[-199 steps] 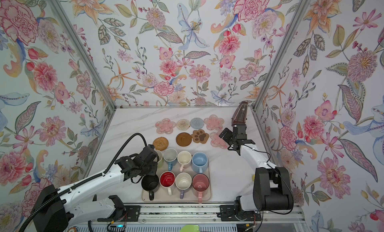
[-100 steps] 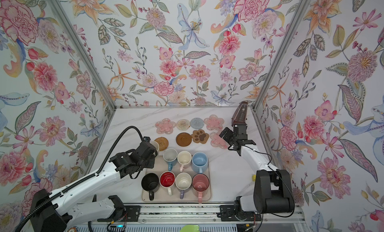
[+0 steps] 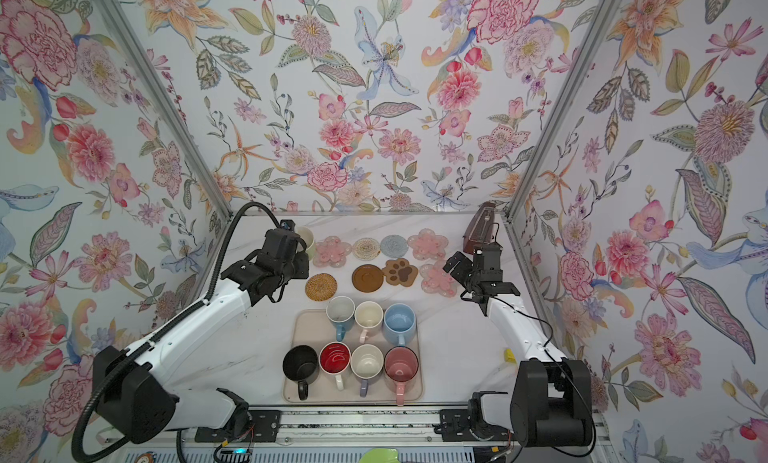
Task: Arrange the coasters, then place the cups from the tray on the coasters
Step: 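Carry the cream mug with the left gripper over the farthest pink flower coaster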
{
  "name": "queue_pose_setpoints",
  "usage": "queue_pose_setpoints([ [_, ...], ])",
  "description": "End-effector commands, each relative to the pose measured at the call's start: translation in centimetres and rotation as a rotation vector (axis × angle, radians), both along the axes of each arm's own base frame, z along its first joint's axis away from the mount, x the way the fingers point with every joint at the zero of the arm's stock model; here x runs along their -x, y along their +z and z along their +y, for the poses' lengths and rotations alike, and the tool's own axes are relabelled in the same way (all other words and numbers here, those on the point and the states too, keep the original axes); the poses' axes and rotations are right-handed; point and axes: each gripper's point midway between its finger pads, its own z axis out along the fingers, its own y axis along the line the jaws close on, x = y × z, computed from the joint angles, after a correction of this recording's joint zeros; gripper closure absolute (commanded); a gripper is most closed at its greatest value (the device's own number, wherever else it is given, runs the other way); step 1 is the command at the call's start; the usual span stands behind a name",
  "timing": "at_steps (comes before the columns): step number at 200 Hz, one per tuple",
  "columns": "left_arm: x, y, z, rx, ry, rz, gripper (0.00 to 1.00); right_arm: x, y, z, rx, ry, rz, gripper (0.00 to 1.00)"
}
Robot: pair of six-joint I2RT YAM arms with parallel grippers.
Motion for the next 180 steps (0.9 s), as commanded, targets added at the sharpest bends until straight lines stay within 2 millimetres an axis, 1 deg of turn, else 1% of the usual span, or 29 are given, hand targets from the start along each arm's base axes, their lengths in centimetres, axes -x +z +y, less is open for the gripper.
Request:
queue_pose_setpoints([
  [1, -4.3, 2.7, -1.7, 0.0, -0.056, -0.102, 1.0, 1.5, -0.3, -0.5, 0.04, 0.009, 0.031, 0.01],
  [3, -4.5, 2.7, -1.7, -0.001, -0.053, -0.101, 1.0, 1.6, -0.3, -0.5, 0.041, 0.012, 0.033, 0.01],
  [5, -5.0, 1.8, -1.8, -0.01, -0.051, -0.08, 1.0, 1.7, -0.4, -0.5, 0.044, 0.013, 0.036, 0.01],
  [9, -5.6, 1.2, -1.7, -0.013, -0.046, -0.066, 1.0, 1.8, -0.3, -0.6, 0.047, 0.012, 0.035, 0.01],
  [24, -7.3, 0.1, -1.9, -0.021, -0.047, -0.046, 1.0, 2.5, -0.4, -0.8, 0.059, 0.011, 0.04, 0.01],
  [50, -9.6, -0.7, -2.3, -0.002, -0.05, -0.04, 1.0, 3.3, -0.5, -1.1, 0.079, 0.004, 0.044, 0.01],
  [63, -10.6, -1.1, -2.6, 0.008, -0.055, -0.036, 1.0, 3.5, -0.6, -1.1, 0.079, 0.004, 0.046, 0.01],
  [74, -11.3, -1.8, -2.8, 0.012, -0.056, -0.021, 1.0, 3.5, -0.6, -1.1, 0.08, 0.007, 0.047, 0.01],
  [89, -12.0, -2.7, -3.1, 0.017, -0.058, 0.001, 1.0, 3.5, -0.7, -1.1, 0.081, 0.009, 0.051, 0.01],
  [118, -13.0, -4.1, -2.9, 0.015, -0.043, 0.016, 1.0, 3.3, -0.7, -1.2, 0.088, 0.01, 0.05, 0.01],
  [135, -13.6, -4.8, -3.3, 0.025, -0.05, 0.028, 1.0, 3.2, -0.8, -1.2, 0.088, 0.012, 0.054, 0.01],
  [160, -14.1, -6.0, -3.9, 0.035, -0.059, 0.051, 1.0, 3.2, -0.9, -1.1, 0.088, 0.016, 0.057, 0.01],
  [180, -14.5, -7.1, -3.9, 0.032, -0.055, 0.07, 1.0, 3.3, -1.0, -1.1, 0.088, 0.015, 0.058, 0.01],
])
